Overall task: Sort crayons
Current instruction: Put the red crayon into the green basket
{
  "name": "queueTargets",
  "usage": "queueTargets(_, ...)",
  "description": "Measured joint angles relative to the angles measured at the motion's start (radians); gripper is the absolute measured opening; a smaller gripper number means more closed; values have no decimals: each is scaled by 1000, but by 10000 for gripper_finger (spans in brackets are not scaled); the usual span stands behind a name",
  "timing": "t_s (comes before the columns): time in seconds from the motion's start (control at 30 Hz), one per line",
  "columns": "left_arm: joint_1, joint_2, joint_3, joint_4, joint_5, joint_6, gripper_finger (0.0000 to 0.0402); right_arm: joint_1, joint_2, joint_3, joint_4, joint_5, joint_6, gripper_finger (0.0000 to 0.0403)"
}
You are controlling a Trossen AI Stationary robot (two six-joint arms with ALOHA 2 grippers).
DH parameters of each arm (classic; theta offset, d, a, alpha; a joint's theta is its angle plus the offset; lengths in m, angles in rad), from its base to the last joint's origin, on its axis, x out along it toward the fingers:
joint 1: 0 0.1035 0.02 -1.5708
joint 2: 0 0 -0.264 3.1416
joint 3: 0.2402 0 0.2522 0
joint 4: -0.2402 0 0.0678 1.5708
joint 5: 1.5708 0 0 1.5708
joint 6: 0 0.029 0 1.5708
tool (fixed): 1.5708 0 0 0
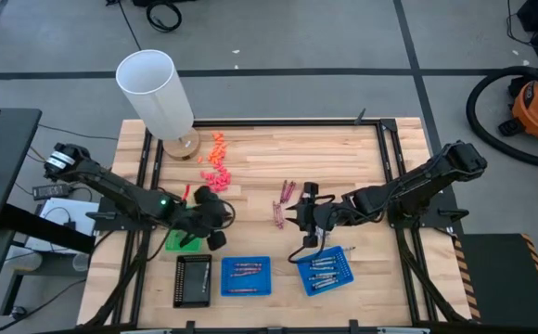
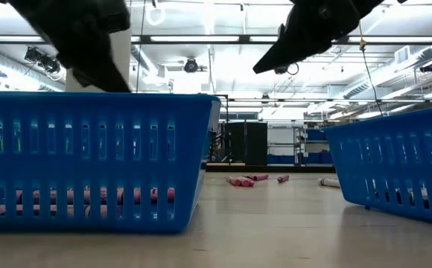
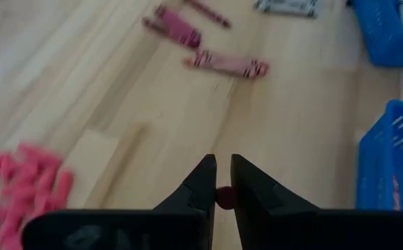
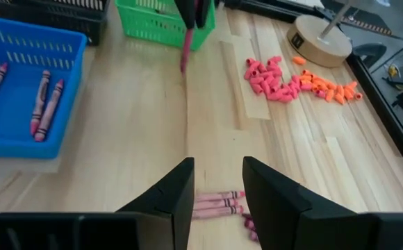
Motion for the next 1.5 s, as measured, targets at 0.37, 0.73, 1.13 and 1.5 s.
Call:
queueTargets(0.37,-72,-140,0,-376,67,-376,37,-1,0,0,-4,-2,0,132)
queueTargets(0.73,-111,-150,0,-535,207,-561,37,-1,0,0,-5,-2,-1,132)
queueTargets(1.13,-120,-172,219,-645,190,-490,37,-2,0,0,-4,-3,0,132)
queueTargets(1.5,-234,-171,296,-1002,273,-776,37,2,0,0,-6,-3,0,132)
